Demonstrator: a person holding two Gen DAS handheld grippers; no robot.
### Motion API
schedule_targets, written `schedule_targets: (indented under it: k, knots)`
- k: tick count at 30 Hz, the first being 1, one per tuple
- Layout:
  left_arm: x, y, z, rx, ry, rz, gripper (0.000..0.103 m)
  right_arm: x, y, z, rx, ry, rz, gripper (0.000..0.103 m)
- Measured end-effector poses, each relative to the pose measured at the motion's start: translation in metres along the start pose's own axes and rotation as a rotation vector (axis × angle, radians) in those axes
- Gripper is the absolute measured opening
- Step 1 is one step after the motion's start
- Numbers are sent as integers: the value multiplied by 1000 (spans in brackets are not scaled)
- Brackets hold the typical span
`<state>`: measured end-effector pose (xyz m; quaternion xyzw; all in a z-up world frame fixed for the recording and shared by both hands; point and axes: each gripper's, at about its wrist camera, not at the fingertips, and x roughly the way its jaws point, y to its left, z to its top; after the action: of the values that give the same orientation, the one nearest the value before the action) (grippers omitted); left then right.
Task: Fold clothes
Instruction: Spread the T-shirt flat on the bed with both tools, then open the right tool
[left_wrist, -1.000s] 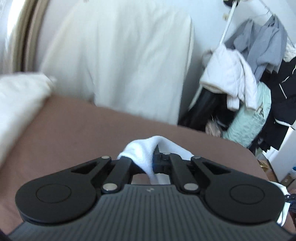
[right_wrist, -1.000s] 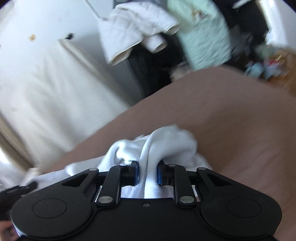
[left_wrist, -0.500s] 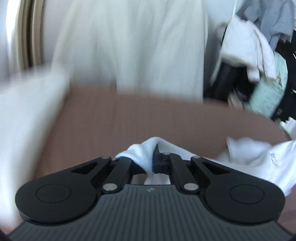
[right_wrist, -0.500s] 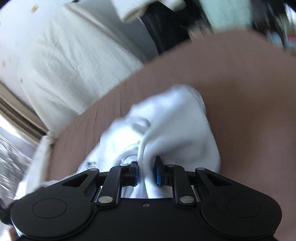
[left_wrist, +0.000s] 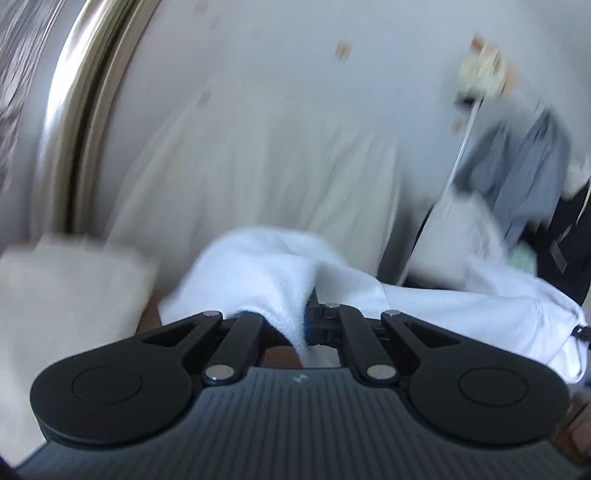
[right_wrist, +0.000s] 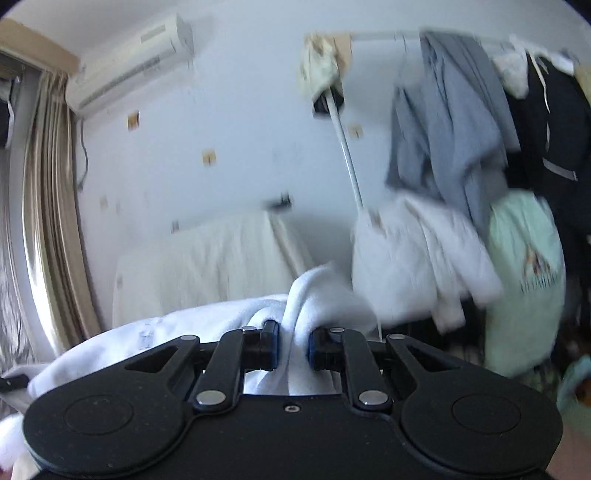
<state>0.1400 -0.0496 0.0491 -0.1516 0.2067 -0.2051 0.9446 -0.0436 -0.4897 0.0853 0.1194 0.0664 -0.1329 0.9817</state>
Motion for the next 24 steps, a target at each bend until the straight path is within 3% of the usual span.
schedule_targets:
  k: [2, 5, 6, 7, 9, 13, 16, 21, 24]
  knots:
    - [25, 26, -46, -43, 164, 27, 2, 13, -16, -57, 17, 178, -31, 20]
    - [62, 62, -123, -174, 360, 41, 2, 42, -54, -152, 169, 420, -155, 22]
    - [69, 70, -143, -188, 377, 62, 2, 52, -67, -184, 222, 499, -199, 23]
    - [74, 69, -157, -140, 386, 95, 2, 58, -76, -207, 257, 553, -232, 21]
    - [83, 62, -175, -48, 396, 132, 2, 66, -84, -226, 280, 568, -222, 18]
    - [90, 46, -177, 77, 354, 136, 2, 74, -71, -206, 163, 557, -256, 18]
    - [79, 58, -173, 19, 320, 126, 2, 65, -61, -211, 43, 551, -271, 24]
    - [64, 89, -165, -148, 304, 91, 2, 64, -78, -218, 196, 583, -270, 29]
    - [68, 88, -164, -138, 317, 87, 2, 54, -71, -213, 206, 563, -277, 36]
